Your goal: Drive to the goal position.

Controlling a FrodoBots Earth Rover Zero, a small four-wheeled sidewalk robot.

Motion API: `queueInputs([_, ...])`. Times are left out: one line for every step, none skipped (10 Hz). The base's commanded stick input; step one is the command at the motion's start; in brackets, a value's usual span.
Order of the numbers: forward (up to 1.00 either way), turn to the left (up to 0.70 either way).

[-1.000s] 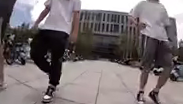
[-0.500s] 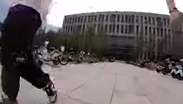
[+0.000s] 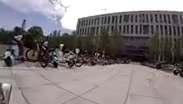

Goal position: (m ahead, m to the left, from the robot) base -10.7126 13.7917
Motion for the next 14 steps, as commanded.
queueInputs([0.00,0.70])
queueInputs([0.00,0.70])
queueInputs([0.00,0.70])
queueInputs([0.00,0.70])
queueInputs([0.00,0.70])
queueInputs([0.00,0.70])
queueInputs([0.00,0.70])
queueInputs([0.00,0.70])
queueInputs([0.00,0.70])
queueInputs([0.00,0.70])
queueInputs([0.00,0.70])
queueInputs([0.00,0.70])
queueInputs([0.00,0.70])
queueInputs([0.00,0.70])
